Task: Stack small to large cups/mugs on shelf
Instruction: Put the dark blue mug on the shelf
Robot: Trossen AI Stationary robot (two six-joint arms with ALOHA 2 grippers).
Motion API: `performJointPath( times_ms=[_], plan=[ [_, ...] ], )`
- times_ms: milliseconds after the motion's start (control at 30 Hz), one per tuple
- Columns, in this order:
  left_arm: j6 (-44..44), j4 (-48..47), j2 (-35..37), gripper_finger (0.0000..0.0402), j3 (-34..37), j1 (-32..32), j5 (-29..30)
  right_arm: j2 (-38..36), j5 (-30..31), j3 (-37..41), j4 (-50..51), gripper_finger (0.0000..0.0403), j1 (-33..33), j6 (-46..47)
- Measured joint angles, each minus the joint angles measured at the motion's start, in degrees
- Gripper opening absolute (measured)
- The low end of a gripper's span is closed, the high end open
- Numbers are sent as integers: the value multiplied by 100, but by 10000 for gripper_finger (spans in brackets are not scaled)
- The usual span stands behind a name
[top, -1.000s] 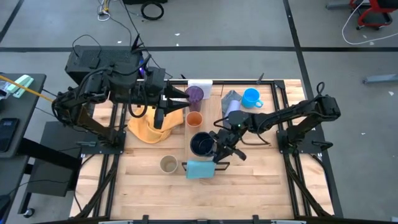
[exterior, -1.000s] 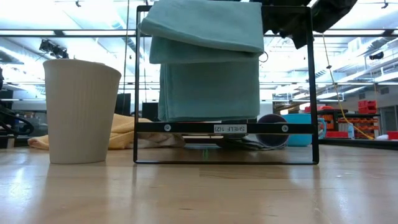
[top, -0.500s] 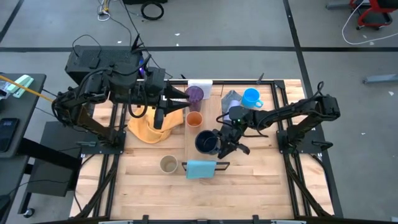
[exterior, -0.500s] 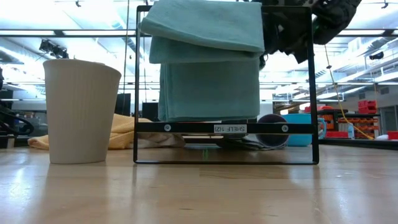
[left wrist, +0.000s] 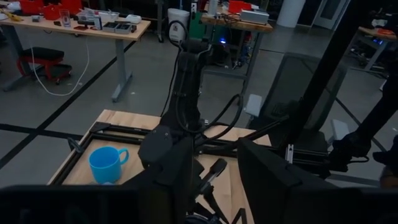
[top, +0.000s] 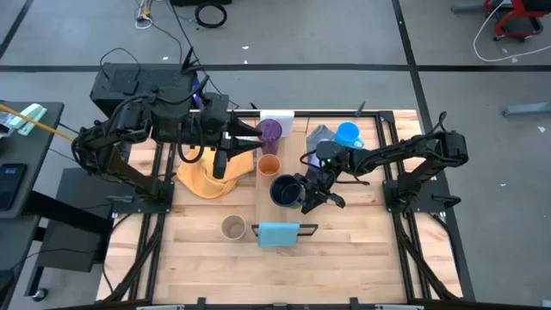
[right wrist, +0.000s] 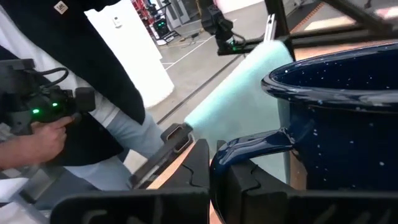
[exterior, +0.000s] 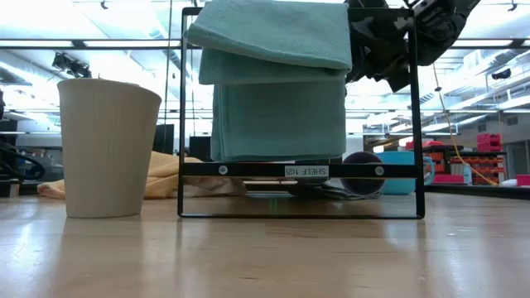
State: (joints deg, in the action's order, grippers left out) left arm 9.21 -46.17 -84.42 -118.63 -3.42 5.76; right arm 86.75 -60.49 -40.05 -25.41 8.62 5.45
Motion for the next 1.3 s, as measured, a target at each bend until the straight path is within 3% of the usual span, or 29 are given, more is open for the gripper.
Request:
performJointPath(
  times_ms=[467, 1300],
  plan=[
    [0, -2, 0, 141, 0, -2, 0, 509, -368, 0, -504, 12, -39, 83],
    [0, 0, 0, 136, 0, -2, 0, 1084, -284, -2, -997, 12, -131, -142]
  ],
)
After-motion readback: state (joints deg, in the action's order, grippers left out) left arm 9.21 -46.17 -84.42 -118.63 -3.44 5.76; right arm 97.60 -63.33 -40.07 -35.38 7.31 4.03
